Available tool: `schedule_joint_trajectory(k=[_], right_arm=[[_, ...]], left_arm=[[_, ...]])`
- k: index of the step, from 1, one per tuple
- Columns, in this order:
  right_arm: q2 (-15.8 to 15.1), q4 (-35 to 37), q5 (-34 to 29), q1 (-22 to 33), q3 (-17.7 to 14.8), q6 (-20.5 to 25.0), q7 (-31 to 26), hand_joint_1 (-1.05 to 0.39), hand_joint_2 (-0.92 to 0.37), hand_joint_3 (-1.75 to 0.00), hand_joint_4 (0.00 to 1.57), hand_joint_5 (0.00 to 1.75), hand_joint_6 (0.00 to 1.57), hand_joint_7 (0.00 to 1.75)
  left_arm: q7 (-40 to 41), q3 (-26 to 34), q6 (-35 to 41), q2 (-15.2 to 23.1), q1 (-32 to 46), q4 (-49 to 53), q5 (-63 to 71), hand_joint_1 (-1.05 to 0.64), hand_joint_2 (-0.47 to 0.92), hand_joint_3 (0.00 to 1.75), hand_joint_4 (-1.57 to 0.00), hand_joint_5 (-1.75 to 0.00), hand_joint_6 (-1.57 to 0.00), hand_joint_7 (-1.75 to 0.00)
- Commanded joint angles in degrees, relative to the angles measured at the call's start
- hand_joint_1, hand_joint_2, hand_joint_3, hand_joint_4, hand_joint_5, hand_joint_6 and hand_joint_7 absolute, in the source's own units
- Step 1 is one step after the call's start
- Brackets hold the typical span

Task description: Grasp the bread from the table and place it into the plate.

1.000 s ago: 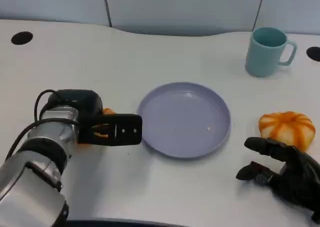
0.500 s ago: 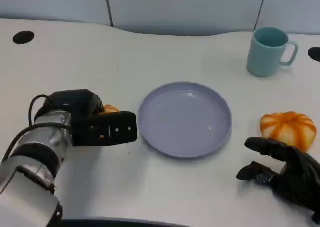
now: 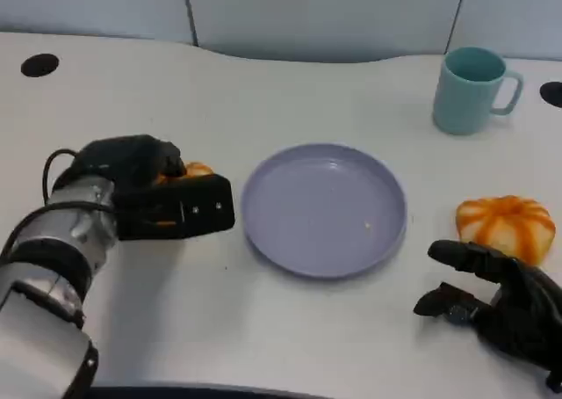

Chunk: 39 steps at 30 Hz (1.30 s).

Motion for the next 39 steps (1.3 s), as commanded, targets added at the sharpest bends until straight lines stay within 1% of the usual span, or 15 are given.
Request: schedule_joint_trajectory(k=[1, 3, 4, 5, 6, 7, 8, 9, 10, 13, 34, 35, 36, 38, 39], right_arm=[[-0.24, 2.12, -0.78, 0.52, 0.16, 0.01, -0.85, -0.39, -0.92, -0.08, 0.72, 1.04, 0.96, 0.27], [-0.22, 2.73, -0.73, 0.24, 0.07, -0.22, -0.73, -0.40, -0.92, -0.08, 0.72, 1.04, 0.96, 0.27], [-0.21, 3.01, -0.67, 0.12, 0.02, -0.33, -0.62, -0.39, -0.92, -0.08, 0.72, 1.04, 0.96, 0.27], [-0.18, 3.08, -0.67, 0.06, 0.00, -0.31, -0.73, -0.39, -0.92, -0.08, 0.72, 1.04, 0.96, 0.27], [-0.16, 3.13, -0.67, 0.02, 0.00, -0.31, -0.82, -0.39, -0.92, -0.08, 0.72, 1.04, 0.96, 0.27], [-0.15, 3.14, -0.68, 0.00, 0.01, -0.30, -0.89, -0.39, -0.92, -0.07, 0.72, 1.04, 0.96, 0.26], [-0.16, 3.24, -0.73, -0.08, 0.04, -0.27, -0.96, -0.39, -0.92, -0.07, 0.72, 1.04, 0.96, 0.26], [-0.16, 3.45, -0.75, -0.18, 0.04, -0.35, -0.91, -0.39, -0.92, -0.08, 0.72, 1.04, 0.96, 0.26], [-0.17, 3.62, -0.76, -0.25, 0.03, -0.41, -0.87, -0.39, -0.92, -0.08, 0.72, 1.03, 0.96, 0.26], [-0.15, 4.17, -0.84, -0.46, 0.01, -0.76, -0.85, -0.39, -0.92, -0.08, 0.72, 1.03, 0.97, 0.26], [-0.20, 4.85, -0.83, -0.73, -0.01, -1.21, -0.70, -0.39, -0.92, -0.08, 0.73, 1.02, 0.98, 0.24], [0.00, 4.26, -0.83, -0.59, 0.11, -0.74, -1.13, -0.39, -0.92, -0.08, 0.73, 1.02, 0.98, 0.24], [0.34, 4.09, -0.83, -0.56, 0.21, -0.80, -1.19, -0.38, -0.92, -0.08, 0.72, 1.02, 0.98, 0.24], [0.75, 3.87, -0.82, -0.51, 0.35, -1.05, -1.19, -0.39, -0.92, -0.06, 0.74, 1.02, 0.98, 0.24], [0.77, 4.11, -0.86, -0.58, 0.37, -1.41, -0.95, -0.39, -0.92, -0.07, 0.74, 1.02, 0.98, 0.23]], left_arm=[[0.40, 0.41, -0.96, 1.53, -2.27, -0.60, -0.23, -0.32, 0.92, 0.23, -0.72, -1.43, -0.67, -1.32], [0.78, 0.52, -1.43, 1.67, -2.48, -0.79, -0.29, -0.32, 0.92, 0.22, -0.73, -1.41, -0.67, -1.30], [1.06, 0.60, -1.72, 1.74, -2.58, -0.93, -0.32, -0.30, 0.92, 0.22, -0.72, -1.58, -0.65, -1.42], [1.52, 0.79, -2.01, 1.78, -2.85, -1.14, -0.43, -0.29, 0.92, 0.23, -0.71, -1.65, -0.64, -1.47], [1.81, 0.93, -2.19, 1.80, -3.04, -1.26, -0.49, -0.27, 0.92, 0.27, -0.72, -1.70, -0.60, -1.61], [1.96, 1.03, -2.27, 1.80, -3.15, -1.30, -0.50, -0.26, 0.92, 0.31, -0.73, -1.73, -0.57, -1.69], [1.78, 1.13, -2.45, 1.76, -3.63, -1.41, -0.54, -0.25, 0.92, 0.32, -0.73, -1.74, -0.56, -1.72], [1.64, 1.16, -2.65, 1.73, -3.99, -1.49, -0.51, -0.24, 0.91, 0.39, -0.76, -1.74, -0.58, -1.73], [1.54, 1.19, -2.80, 1.71, -4.25, -1.52, -0.49, -0.23, 0.91, 0.44, -0.78, -1.74, -0.60, -1.74], [2.77, 0.14, -3.07, 1.43, -5.02, -1.74, 0.87, -0.22, 0.88, 0.47, -0.77, -1.75, -0.57, -1.75], [3.10, -0.37, -3.15, 1.42, -5.18, -1.61, 0.75, -0.22, 0.86, 0.50, -0.76, -1.75, -0.57, -1.75], [4.42, -0.81, -4.38, 0.21, -5.70, -2.38, 1.12, -0.22, 0.85, 0.52, -0.78, -1.75, -0.58, -1.75], [5.26, -1.53, -5.38, -1.58, -6.43, -3.21, 1.62, -0.22, 0.81, 0.60, -0.81, -1.75, -0.61, -1.75], [6.28, -2.35, -6.78, -3.70, -7.20, -4.07, 2.05, -0.24, 0.72, 0.81, -0.85, -1.75, -0.64, -1.75], [6.18, -2.41, -6.96, -4.02, -7.31, -4.08, 2.02, -0.24, 0.70, 0.85, -0.85, -1.75, -0.64, -1.75]])
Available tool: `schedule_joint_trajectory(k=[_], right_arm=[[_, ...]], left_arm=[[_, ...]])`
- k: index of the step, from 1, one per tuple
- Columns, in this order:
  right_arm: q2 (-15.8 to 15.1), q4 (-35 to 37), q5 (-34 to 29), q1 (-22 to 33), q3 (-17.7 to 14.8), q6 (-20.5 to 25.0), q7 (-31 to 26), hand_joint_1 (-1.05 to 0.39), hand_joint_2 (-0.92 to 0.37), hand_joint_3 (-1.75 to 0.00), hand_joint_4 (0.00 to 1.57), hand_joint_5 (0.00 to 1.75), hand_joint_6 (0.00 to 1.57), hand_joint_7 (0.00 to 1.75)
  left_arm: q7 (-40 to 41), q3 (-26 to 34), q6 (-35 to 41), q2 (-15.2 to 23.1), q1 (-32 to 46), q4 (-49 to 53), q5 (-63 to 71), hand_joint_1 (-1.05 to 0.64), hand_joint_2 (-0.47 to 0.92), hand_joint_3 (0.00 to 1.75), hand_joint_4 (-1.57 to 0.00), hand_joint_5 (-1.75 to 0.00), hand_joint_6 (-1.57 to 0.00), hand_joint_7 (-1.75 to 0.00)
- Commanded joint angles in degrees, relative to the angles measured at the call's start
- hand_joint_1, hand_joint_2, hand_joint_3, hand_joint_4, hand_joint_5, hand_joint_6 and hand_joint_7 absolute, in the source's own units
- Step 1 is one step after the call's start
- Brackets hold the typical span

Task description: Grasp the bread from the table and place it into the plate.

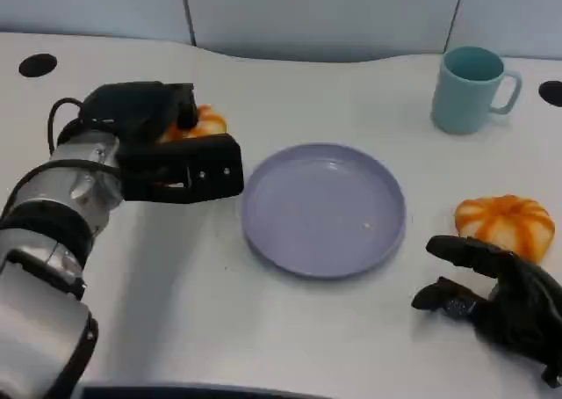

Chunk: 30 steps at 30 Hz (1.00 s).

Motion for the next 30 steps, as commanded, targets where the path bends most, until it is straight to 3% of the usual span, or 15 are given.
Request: schedule_joint_trajectory(k=[1, 8, 30], right_arm=[[0.66, 0.89, -0.87, 1.42, 0.52, 0.30, -0.63, -0.39, -0.92, -0.08, 0.74, 1.02, 0.97, 0.23], [0.65, 0.74, -0.84, 1.40, 0.41, 0.62, -0.45, -0.39, -0.92, -0.08, 0.74, 1.02, 0.98, 0.23], [0.48, 0.54, -1.31, 1.66, 0.71, 0.15, -0.59, -0.40, -0.92, -0.08, 0.73, 1.02, 0.98, 0.23]], left_arm=[[1.84, -1.30, -2.71, -3.24, -2.54, -1.81, 0.93, -0.24, 0.69, 0.86, -0.85, -1.75, -0.64, -1.75], [2.25, -1.28, -3.03, -3.71, -2.71, -1.79, 1.16, -0.21, 0.62, 0.98, -0.84, -1.75, -0.65, -1.75], [3.12, -1.50, -3.91, -5.88, -2.75, -2.19, 1.20, -0.23, 0.61, 1.00, -0.87, -1.75, -0.67, -1.75]])
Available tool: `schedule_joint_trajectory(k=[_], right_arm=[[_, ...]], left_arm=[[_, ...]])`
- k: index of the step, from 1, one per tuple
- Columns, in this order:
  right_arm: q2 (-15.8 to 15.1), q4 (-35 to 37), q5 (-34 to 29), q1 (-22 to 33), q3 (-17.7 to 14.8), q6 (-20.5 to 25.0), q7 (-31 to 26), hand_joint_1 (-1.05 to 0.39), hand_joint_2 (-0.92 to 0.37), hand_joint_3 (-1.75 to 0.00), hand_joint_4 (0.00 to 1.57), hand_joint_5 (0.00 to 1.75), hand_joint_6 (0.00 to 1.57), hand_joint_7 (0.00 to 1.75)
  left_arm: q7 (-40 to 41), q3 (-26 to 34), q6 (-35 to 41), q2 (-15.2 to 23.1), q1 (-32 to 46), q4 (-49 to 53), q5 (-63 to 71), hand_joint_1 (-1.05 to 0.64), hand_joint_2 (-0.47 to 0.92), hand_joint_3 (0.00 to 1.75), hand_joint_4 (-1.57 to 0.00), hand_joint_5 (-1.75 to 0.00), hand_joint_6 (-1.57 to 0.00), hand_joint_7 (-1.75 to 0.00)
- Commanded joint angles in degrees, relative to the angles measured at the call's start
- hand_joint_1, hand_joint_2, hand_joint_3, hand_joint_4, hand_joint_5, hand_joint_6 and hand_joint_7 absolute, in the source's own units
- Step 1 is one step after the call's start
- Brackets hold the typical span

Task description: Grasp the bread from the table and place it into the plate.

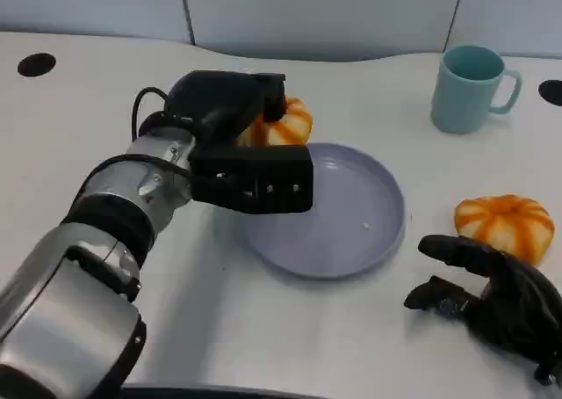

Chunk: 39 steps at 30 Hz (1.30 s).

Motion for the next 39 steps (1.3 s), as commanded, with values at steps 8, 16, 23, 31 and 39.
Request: schedule_joint_trajectory(k=[8, 16, 23, 31, 39], right_arm=[[-0.48, 0.79, -0.96, 1.84, 0.36, 0.71, -0.82, -0.40, -0.92, -0.08, 0.73, 1.02, 0.98, 0.23], [0.12, -1.90, -0.44, 2.99, 0.56, 1.83, -0.90, -0.40, -0.92, -0.07, 0.70, 1.05, 0.97, 0.23], [0.32, -2.41, -0.30, 3.20, 0.57, 2.24, -1.19, -0.40, -0.92, -0.07, 0.70, 1.06, 0.97, 0.24], [0.35, -2.60, -0.29, 3.29, 0.54, 2.69, -1.16, -0.39, -0.92, -0.07, 0.71, 1.06, 0.96, 0.24], [0.45, -2.80, -0.16, 3.49, 0.54, 2.45, -0.77, -0.38, -0.92, -0.08, 0.71, 1.05, 0.95, 0.24]], left_arm=[[0.84, -0.13, -0.28, 0.37, -1.18, -0.39, 0.11, -0.23, 0.61, 1.01, -0.87, -1.75, -0.67, -1.75], [-2.25, -3.03, 0.95, -5.93, -0.39, 1.52, 1.07, -0.29, 0.55, 1.21, -0.95, -1.75, -0.74, -1.75], [-2.71, -3.29, 1.00, -6.14, -0.50, 1.83, 1.11, -0.30, 0.56, 1.22, -0.91, -1.75, -0.71, -1.75], [-3.47, -4.09, 2.07, -6.59, -0.37, 2.40, 1.49, -0.30, 0.55, 1.19, -0.93, -1.75, -0.72, -1.75], [-4.00, -4.62, 2.16, -6.72, 0.15, 2.78, 1.44, -0.29, 0.57, 1.17, -0.93, -1.75, -0.73, -1.75]])
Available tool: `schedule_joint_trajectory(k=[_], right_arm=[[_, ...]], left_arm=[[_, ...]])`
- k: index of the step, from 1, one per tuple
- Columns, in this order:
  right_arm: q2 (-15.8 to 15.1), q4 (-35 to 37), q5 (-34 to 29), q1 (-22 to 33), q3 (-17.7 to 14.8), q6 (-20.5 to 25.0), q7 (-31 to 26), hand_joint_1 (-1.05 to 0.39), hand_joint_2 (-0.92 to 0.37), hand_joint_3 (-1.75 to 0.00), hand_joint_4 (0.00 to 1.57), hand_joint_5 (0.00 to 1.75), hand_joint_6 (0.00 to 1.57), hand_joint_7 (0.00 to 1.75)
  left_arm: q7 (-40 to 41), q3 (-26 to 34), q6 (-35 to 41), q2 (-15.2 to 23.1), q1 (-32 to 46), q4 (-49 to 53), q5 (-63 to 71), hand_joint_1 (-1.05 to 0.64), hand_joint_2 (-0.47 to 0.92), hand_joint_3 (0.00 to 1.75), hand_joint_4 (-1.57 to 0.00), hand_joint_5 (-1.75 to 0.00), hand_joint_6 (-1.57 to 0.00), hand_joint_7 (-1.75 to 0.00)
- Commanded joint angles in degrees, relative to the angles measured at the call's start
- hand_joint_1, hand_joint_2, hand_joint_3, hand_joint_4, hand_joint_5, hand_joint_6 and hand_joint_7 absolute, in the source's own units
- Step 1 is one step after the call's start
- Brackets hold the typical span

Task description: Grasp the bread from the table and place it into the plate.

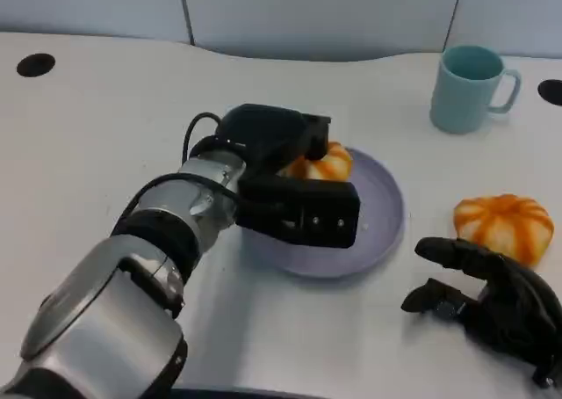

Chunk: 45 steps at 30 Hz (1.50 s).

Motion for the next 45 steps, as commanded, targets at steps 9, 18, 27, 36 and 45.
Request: schedule_joint_trajectory(k=[9, 18, 27, 36, 45], right_arm=[[-0.09, 0.45, -0.42, 1.73, 0.33, 0.48, -0.65, -0.39, -0.92, -0.08, 0.70, 1.07, 0.95, 0.26], [-0.11, 0.34, -0.15, 1.87, 0.24, 1.01, -0.44, -0.38, -0.92, -0.08, 0.70, 1.07, 0.94, 0.26], [-0.09, 0.31, -0.28, 1.86, 0.36, 1.01, -0.83, -0.38, -0.92, -0.08, 0.70, 1.07, 0.94, 0.27], [-0.13, -0.06, -0.27, 1.94, 0.31, 1.20, -0.93, -0.38, -0.92, -0.08, 0.71, 1.07, 0.94, 0.28], [-0.38, -0.25, -0.73, 1.97, 0.60, 1.07, -1.28, -0.38, -0.92, -0.08, 0.72, 1.06, 0.94, 0.29]], left_arm=[[-6.22, 1.24, 0.28, -0.04, -0.34, 0.59, -1.81, -0.30, 0.55, 0.89, -0.82, -1.75, -0.73, -1.50], [-8.49, 1.73, 0.30, -0.15, 0.00, 0.49, -2.15, -0.38, 0.89, 0.17, -0.65, -1.36, -0.84, -0.55], [-11.83, -0.48, 1.44, 0.30, -0.50, 0.90, -0.07, -0.50, 0.91, 0.07, -0.26, -0.67, -0.57, -0.05], [-13.64, -0.76, 1.63, 0.56, -0.71, 0.90, -0.07, -0.70, 0.92, 0.08, -0.05, -0.54, -0.40, 0.00], [-15.89, 1.13, -0.43, 1.98, -1.20, -0.34, -2.05, -0.95, 0.92, 0.50, 0.00, -0.42, -0.31, 0.00]])
